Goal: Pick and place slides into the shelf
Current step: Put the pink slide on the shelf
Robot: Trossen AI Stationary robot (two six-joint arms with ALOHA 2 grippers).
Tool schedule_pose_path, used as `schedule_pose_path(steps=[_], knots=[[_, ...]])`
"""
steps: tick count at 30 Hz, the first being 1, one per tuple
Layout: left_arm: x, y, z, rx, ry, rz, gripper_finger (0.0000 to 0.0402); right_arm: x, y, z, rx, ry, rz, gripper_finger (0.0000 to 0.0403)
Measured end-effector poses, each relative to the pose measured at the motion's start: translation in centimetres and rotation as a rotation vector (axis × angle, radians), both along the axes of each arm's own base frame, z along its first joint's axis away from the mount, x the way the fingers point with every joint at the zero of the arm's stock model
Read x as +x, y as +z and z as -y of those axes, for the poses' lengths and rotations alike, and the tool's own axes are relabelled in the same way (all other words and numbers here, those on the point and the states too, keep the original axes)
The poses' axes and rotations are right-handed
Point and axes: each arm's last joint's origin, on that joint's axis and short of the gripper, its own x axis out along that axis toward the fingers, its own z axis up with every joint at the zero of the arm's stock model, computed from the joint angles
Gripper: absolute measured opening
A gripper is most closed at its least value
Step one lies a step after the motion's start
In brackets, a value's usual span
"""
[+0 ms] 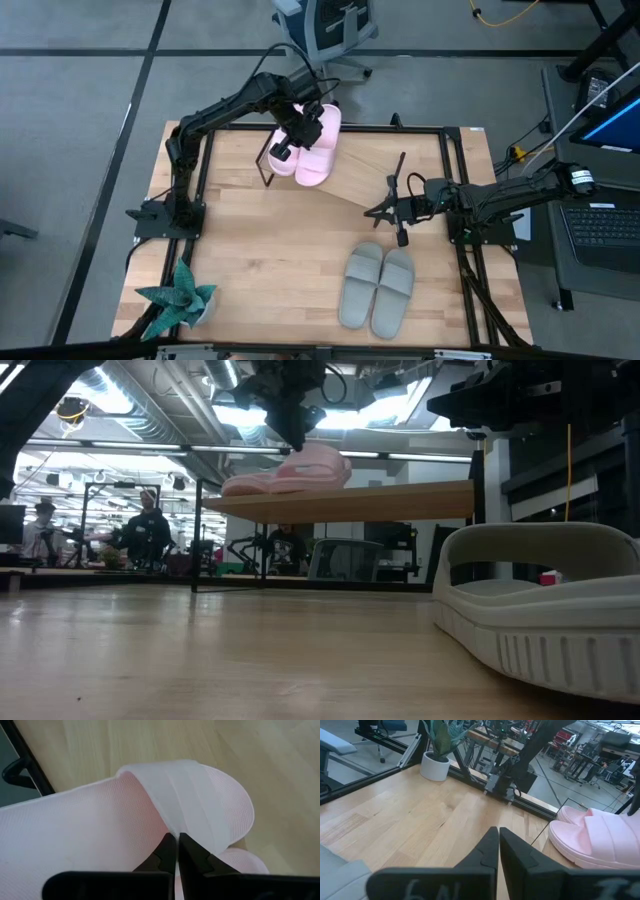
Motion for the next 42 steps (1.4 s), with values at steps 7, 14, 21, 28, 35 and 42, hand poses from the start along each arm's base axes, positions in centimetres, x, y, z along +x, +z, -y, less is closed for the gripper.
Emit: schedule_pose_path(steps=[7,14,21,28,35,42], knots=[[0.1,0.1,-0.1,0.029,0.008,0.009,0.0000,0.0,0.0,0.0,0.000,0.000,0.000,0.0019],[0.2,-0.4,-0.3,0.046,0.019,-0.014,0.0000,0.0,0.0,0.0,0.000,0.000,0.000,0.0019],[0.5,-1.9,-0.8,0.119,0.055,-0.061,0.0000,0.0,0.0,0.0,0.000,0.000,0.000,0.0019],[0.7,-1.8,-0.9,0.137,0.057,-0.041,0.0003,0.0,0.0,0.0,0.000,0.000,0.000,0.0019],[0.6,-1.8,-1.0,0.140,0.061,-0.044,0.0017,0.0,0.0,0.0,0.000,0.000,0.000,0.0019],[0.5,-1.8,-1.2,0.192,0.093,-0.074,0.0019,0.0,0.0,0.0,0.000,0.000,0.000,0.0019]])
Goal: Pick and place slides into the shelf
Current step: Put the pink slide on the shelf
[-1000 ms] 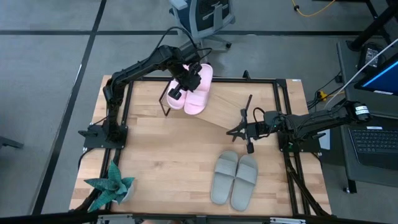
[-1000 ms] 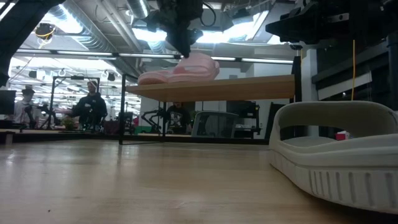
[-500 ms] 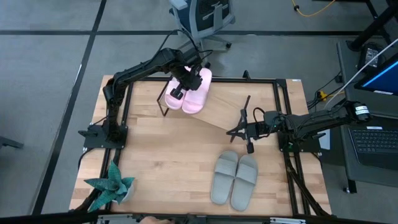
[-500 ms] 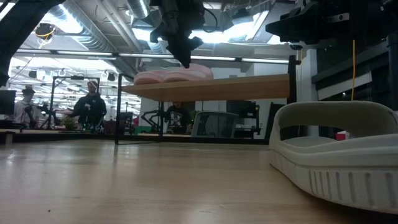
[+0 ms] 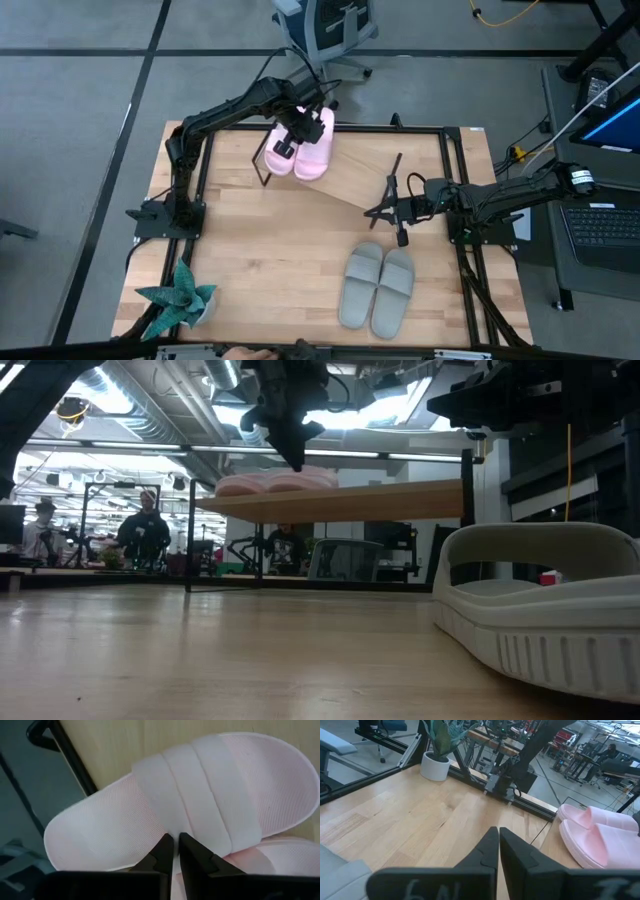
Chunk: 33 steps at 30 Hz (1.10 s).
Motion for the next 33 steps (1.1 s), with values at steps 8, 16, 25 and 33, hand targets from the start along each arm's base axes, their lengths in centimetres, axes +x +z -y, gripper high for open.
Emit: schedule_pose_path(steps=[8,16,25,33], knots=[[-0.01,0.00,-0.03,0.005,0.001,-0.002,0.0020,0.00,0.00,0.00,0.000,0.000,0.000,0.0019],[-0.01,0.00,-0.02,0.015,-0.030,-0.006,0.0005,0.00,0.00,0.00,0.000,0.000,0.000,0.0019],[0.01,-0.01,-0.03,0.022,-0.053,-0.007,0.0003,0.00,0.00,0.00,0.000,0.000,0.000,0.0019],[0.12,0.02,-0.09,0.030,-0.059,0.002,0.0002,0.00,0.00,0.00,0.000,0.000,0.000,0.0019]])
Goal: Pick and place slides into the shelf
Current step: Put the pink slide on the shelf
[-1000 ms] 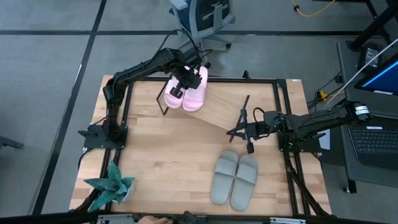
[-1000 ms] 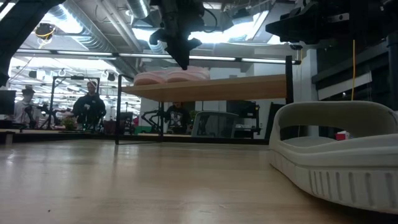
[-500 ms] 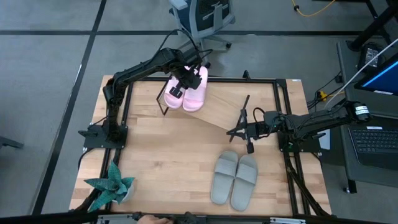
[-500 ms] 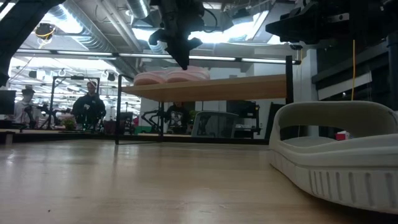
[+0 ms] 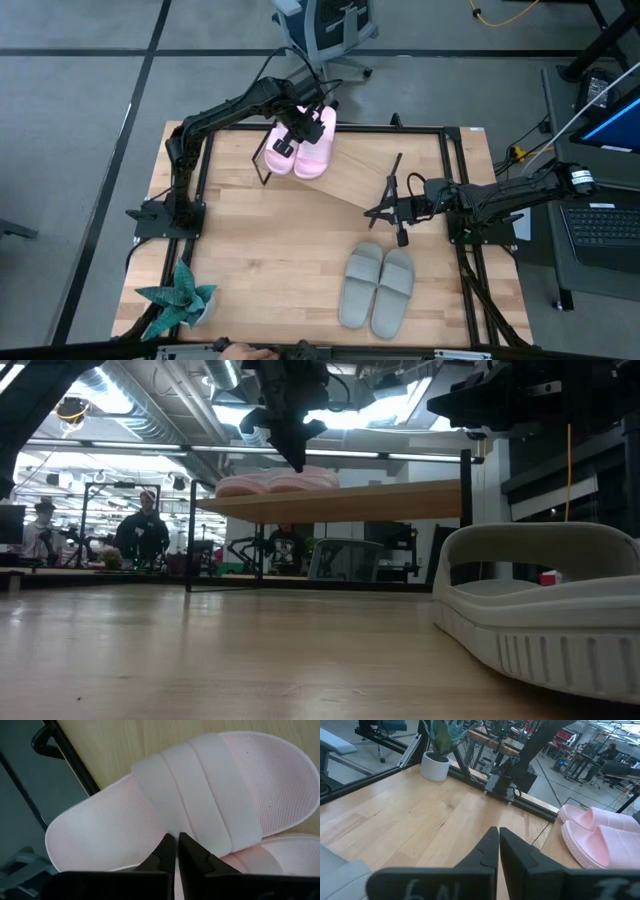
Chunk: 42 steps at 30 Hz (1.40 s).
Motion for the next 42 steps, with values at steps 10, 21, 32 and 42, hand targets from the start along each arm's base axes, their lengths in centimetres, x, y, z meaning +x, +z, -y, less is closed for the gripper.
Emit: schedule_pose_path(steps=[10,21,32,42], knots=[[-0.04,-0.01,-0.01,0.004,0.010,-0.006,0.0002,0.00,0.00,0.00,0.000,0.000,0.000,0.0019],[-0.09,0.00,-0.24,0.045,0.108,-0.022,0.0022,0.00,0.00,0.00,0.000,0.000,0.000,0.0019],[-0.04,0.01,-0.21,0.025,0.122,-0.008,0.0024,0.00,0.00,0.00,0.000,0.000,0.000,0.0019],[0.01,0.03,-0.21,0.022,0.131,-0.001,0.0024,0.00,-0.01,0.00,0.000,0.000,-0.001,0.0019]])
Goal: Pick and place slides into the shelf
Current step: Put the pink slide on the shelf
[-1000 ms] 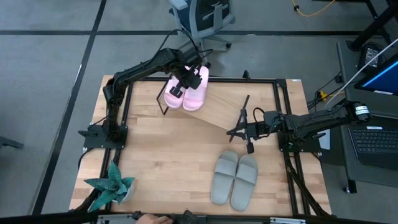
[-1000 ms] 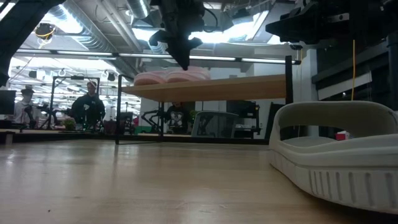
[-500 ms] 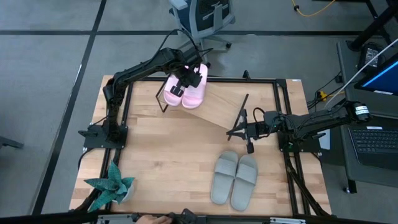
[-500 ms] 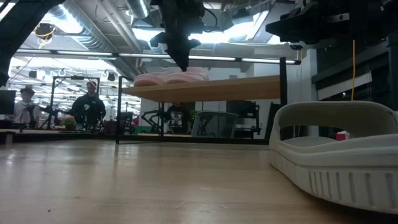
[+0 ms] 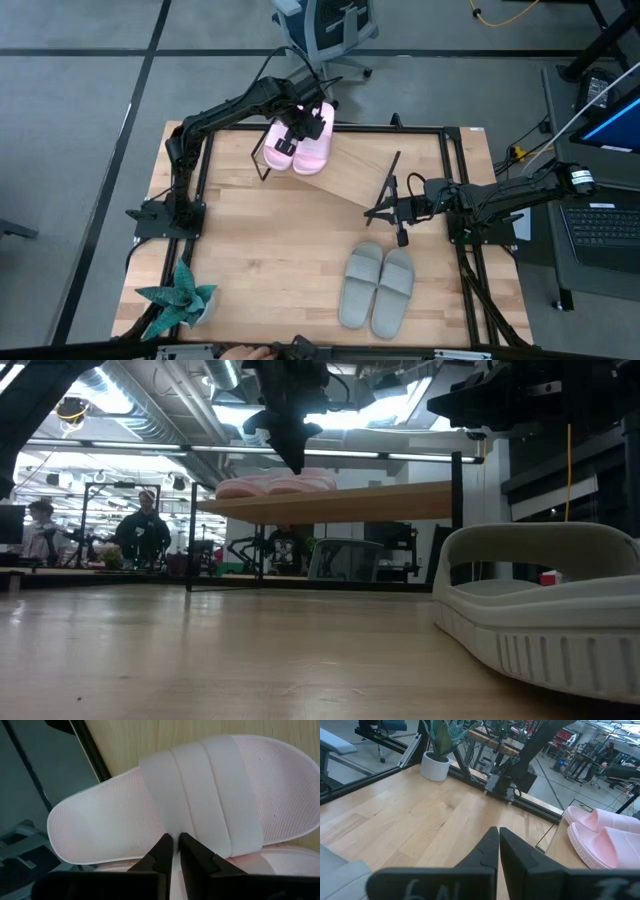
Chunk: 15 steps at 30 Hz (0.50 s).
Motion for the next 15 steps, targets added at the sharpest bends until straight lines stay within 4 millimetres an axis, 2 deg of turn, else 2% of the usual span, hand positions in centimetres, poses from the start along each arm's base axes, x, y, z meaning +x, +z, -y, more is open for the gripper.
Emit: schedule_pose_path(steps=[11,15], knots=[[0.05,0.02,-0.02,-0.010,0.027,0.013,0.0026,0.00,0.01,0.00,0.000,0.000,0.000,0.0019],[0.11,0.04,0.01,-0.045,0.035,0.037,0.0048,0.00,0.01,0.00,0.000,0.000,0.000,0.0019]])
